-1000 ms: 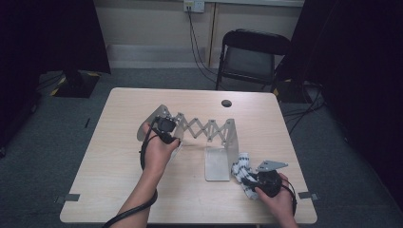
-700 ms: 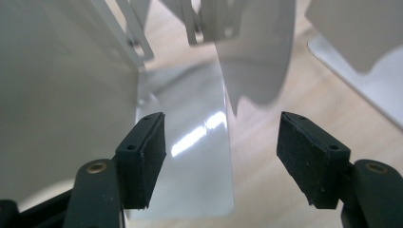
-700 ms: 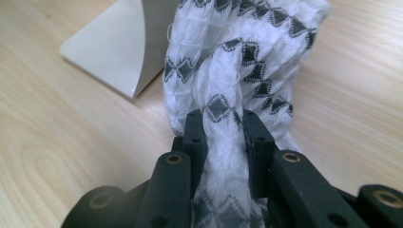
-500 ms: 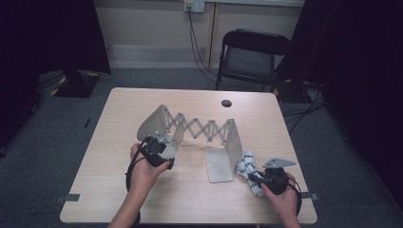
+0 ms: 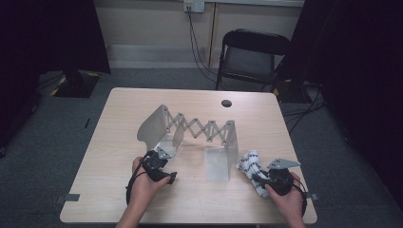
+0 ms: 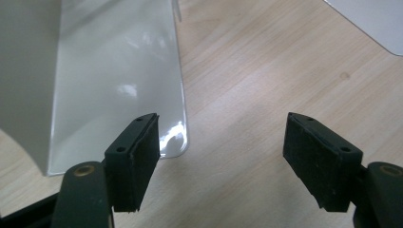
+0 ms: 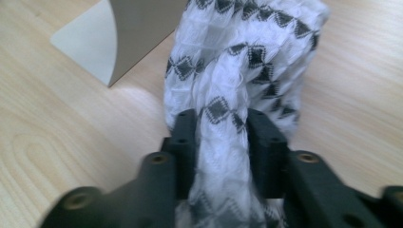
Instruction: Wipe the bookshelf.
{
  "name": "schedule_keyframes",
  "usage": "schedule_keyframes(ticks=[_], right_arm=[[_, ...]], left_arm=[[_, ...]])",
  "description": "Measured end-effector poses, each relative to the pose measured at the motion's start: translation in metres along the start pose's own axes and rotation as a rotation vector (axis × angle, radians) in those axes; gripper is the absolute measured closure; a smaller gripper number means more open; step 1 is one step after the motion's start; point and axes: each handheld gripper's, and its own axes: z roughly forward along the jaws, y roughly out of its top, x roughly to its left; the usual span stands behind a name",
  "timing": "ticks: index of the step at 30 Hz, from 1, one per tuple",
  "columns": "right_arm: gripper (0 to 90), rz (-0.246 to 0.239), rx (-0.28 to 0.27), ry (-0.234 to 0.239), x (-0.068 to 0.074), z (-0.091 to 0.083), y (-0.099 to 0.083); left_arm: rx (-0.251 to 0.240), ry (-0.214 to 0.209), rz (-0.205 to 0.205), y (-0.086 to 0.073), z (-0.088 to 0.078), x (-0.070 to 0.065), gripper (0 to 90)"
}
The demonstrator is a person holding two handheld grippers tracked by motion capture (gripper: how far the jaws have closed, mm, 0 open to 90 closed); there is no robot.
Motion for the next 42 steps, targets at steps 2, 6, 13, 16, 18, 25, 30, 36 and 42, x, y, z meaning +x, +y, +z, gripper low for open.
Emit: schedule_keyframes(ticks=[2, 6, 13, 16, 18, 25, 30, 36, 42], right_arm=[[52.3, -0.019, 0.005, -0.004, 0.005, 0.004, 0.000], [40.5, -0.067, 0.003, -0.036, 0.011, 0.001, 0.005], [40.5, 0.003, 0.050, -0.035, 0.003, 0.011, -0.003], [51.8, 0.030, 0.046, -0.008, 0.001, 0.014, -0.003], [69.2, 0.033, 0.047, 0.021, 0.002, 0.014, -0.001], [72.6, 0.047, 0.042, 0.035, 0.004, 0.017, 0.001], [71.8, 0.030, 0.046, 0.012, 0.007, 0.018, 0.003], [77.7, 0.045, 0.048, 0.055, 0.016, 0.020, 0.008], [78.2, 0.033, 0.050, 0.114, 0.031, 0.027, 0.015]], left_arm=[[0.000, 0.003, 0.005, -0.002, 0.001, 0.000, 27.4], [-0.007, -0.003, 0.003, -0.008, 0.003, 0.002, 26.9], [-0.023, -0.027, 0.025, -0.019, 0.001, 0.001, 24.3], [-0.029, -0.037, 0.023, -0.021, -0.001, 0.001, 23.9], [-0.039, -0.045, 0.017, -0.023, -0.003, 0.004, 23.5], [-0.070, -0.047, -0.014, -0.027, -0.013, 0.011, 22.3], [-0.077, -0.043, -0.021, -0.028, -0.020, 0.014, 21.4], [-0.065, -0.052, -0.013, -0.030, -0.019, 0.010, 21.4], [-0.068, -0.048, 0.005, -0.028, -0.019, 0.008, 21.3]])
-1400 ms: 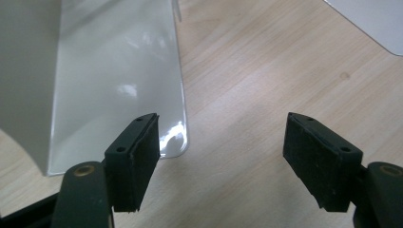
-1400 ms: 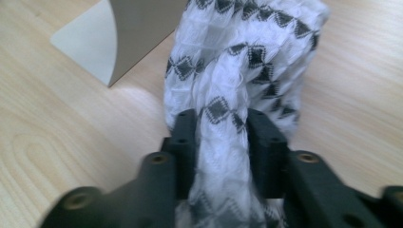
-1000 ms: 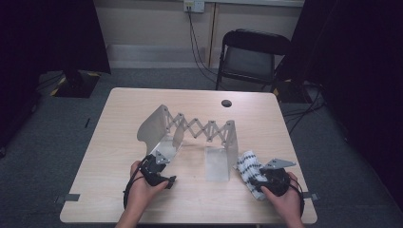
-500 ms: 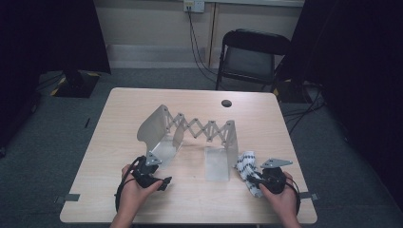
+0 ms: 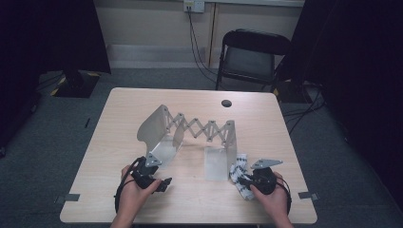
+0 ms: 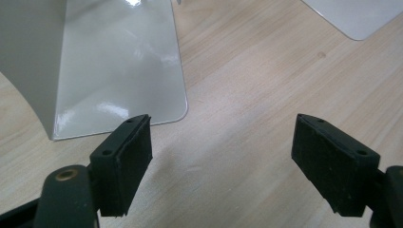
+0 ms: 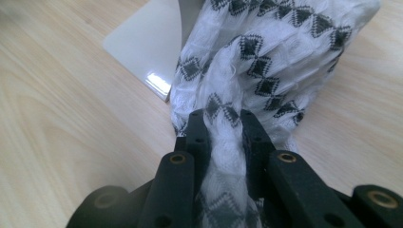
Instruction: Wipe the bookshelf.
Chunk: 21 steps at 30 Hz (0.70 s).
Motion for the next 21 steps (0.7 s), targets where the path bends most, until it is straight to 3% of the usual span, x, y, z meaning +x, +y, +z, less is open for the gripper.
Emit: schedule_keyframes(ticks=[5, 10, 14, 21], right_arm=[[78.3, 0.009, -0.024, 0.035, 0.006, 0.000, 0.003], [78.6, 0.008, -0.066, 0.049, 0.010, -0.011, 0.012], [78.6, 0.016, -0.125, 0.038, 0.007, -0.032, 0.026], [78.5, -0.031, -0.223, 0.022, 0.012, -0.075, 0.064]], left_arm=[[0.001, -0.006, 0.000, 0.000, 0.001, -0.002, 21.3], [0.004, -0.007, 0.003, 0.000, 0.004, -0.004, 21.4], [0.013, -0.008, 0.009, 0.000, 0.004, -0.004, 21.4], [0.010, -0.004, 0.014, 0.001, 0.003, -0.004, 21.4]])
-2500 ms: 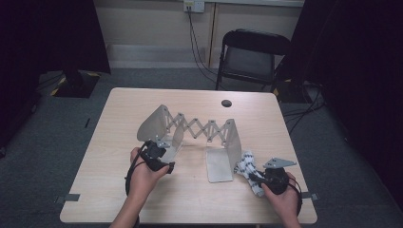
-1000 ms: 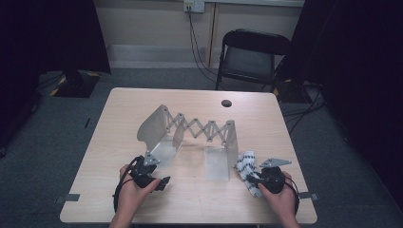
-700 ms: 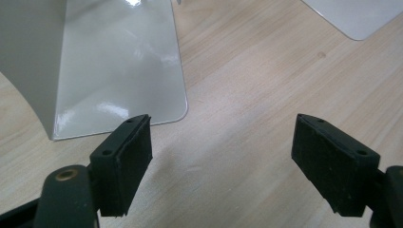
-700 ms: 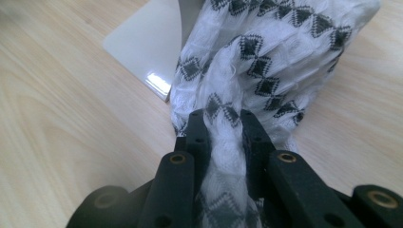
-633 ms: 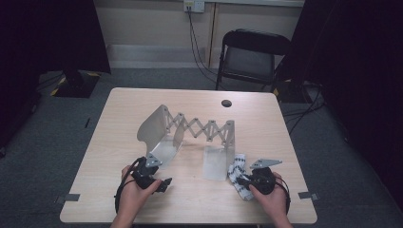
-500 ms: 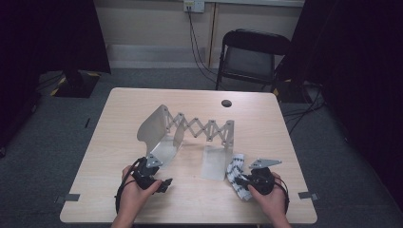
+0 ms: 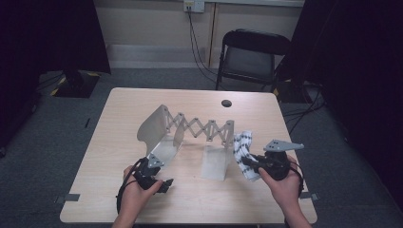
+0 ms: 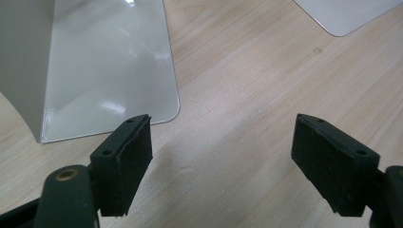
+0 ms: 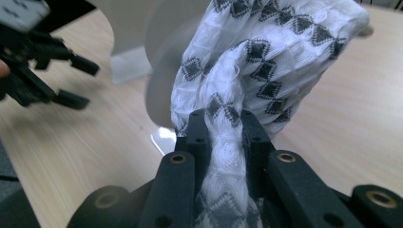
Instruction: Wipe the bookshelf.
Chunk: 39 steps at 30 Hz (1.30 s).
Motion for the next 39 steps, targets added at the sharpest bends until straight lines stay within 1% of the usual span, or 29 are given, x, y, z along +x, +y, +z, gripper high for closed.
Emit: schedule_keyframes(ticks=[2, 5, 6, 7, 9, 11, 13, 15, 17, 18, 21, 24, 25, 30, 33, 35, 36, 37, 39], right_arm=[[78.4, -0.012, -0.029, 0.002, 0.002, -0.009, 0.010], [78.4, -0.025, -0.050, 0.007, 0.007, -0.017, 0.018], [78.3, -0.030, -0.049, 0.009, 0.009, -0.019, 0.019], [78.4, -0.041, -0.046, 0.008, 0.012, -0.020, 0.019], [78.3, -0.079, -0.016, -0.006, 0.019, -0.019, 0.017], [78.2, -0.107, 0.023, -0.019, 0.024, -0.013, 0.009], [78.2, -0.112, 0.055, -0.014, 0.026, -0.006, -0.002], [78.3, -0.100, 0.088, -0.006, 0.025, 0.003, -0.014], [78.3, -0.084, 0.125, 0.004, 0.022, 0.012, -0.026], [78.3, -0.078, 0.144, 0.007, 0.021, 0.017, -0.032], [78.3, -0.062, 0.195, 0.011, 0.017, 0.032, -0.047], [78.3, -0.046, 0.228, 0.016, 0.014, 0.045, -0.059], [78.2, -0.039, 0.237, 0.015, 0.013, 0.049, -0.063], [78.1, -0.014, 0.258, 0.021, 0.010, 0.062, -0.077], [78.1, -0.008, 0.253, 0.024, 0.009, 0.063, -0.077], [78.2, -0.025, 0.255, 0.010, 0.008, 0.060, -0.074], [78.2, -0.037, 0.250, -0.011, 0.007, 0.056, -0.070], [78.2, -0.045, 0.238, -0.021, 0.006, 0.052, -0.064], [78.2, -0.043, 0.202, -0.023, 0.003, 0.042, -0.051]], left_arm=[[-0.001, 0.002, -0.007, 0.000, 0.001, -0.001, 21.5], [0.002, -0.001, -0.010, 0.000, 0.000, -0.001, 21.5], [0.004, 0.002, -0.002, 0.000, 0.000, 0.000, 21.5], [0.001, 0.003, -0.007, 0.000, 0.000, -0.001, 21.5], [-0.001, 0.003, -0.008, 0.000, -0.001, -0.001, 21.5], [-0.004, 0.004, -0.005, 0.001, -0.002, -0.001, 21.5], [-0.005, 0.006, -0.003, 0.001, -0.003, -0.001, 21.5], [-0.004, 0.008, -0.004, 0.001, -0.003, -0.001, 21.5], [-0.008, 0.007, -0.018, 0.000, -0.002, -0.002, 21.5], [0.005, 0.009, -0.003, 0.000, -0.002, 0.000, 21.5], [0.005, 0.005, -0.012, -0.001, -0.001, -0.001, 21.5], [0.006, 0.008, -0.003, 0.000, 0.001, -0.001, 21.4], [0.006, 0.005, -0.008, 0.000, 0.001, -0.001, 21.5], [0.013, 0.007, -0.006, -0.001, 0.003, -0.002, 21.5], [0.014, 0.006, -0.004, -0.001, 0.003, -0.002, 21.5], [0.013, 0.005, -0.010, -0.001, 0.002, -0.003, 21.5], [0.012, 0.008, -0.004, -0.001, 0.002, -0.003, 21.5], [0.013, 0.008, -0.001, -0.001, 0.002, -0.003, 21.5], [0.012, 0.006, -0.005, 0.000, 0.002, -0.003, 21.5]])
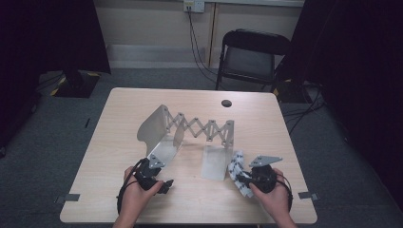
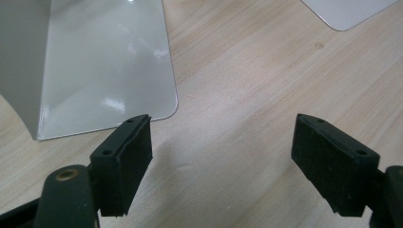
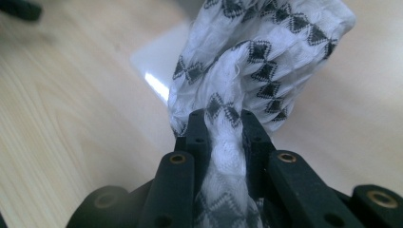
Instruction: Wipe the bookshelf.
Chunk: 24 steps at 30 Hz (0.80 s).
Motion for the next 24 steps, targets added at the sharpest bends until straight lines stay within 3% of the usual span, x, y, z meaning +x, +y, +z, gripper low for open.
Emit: schedule_keyframes(ticks=[7, 11, 14, 24], right_arm=[[78.1, -0.017, -0.147, -0.032, -0.010, -0.048, 0.055], [78.1, -0.040, -0.129, -0.053, -0.011, -0.047, 0.071], [78.0, -0.046, -0.083, -0.053, -0.012, -0.031, 0.065], [77.9, 0.012, 0.031, -0.009, -0.011, 0.022, 0.017]], left_arm=[[0.003, -0.005, 0.002, 0.000, 0.002, -0.001, 21.5], [0.014, -0.009, 0.006, 0.000, 0.003, -0.001, 21.5], [0.010, -0.007, 0.001, -0.001, 0.003, 0.000, 21.5], [0.007, -0.002, 0.000, -0.001, 0.003, 0.001, 21.7]])
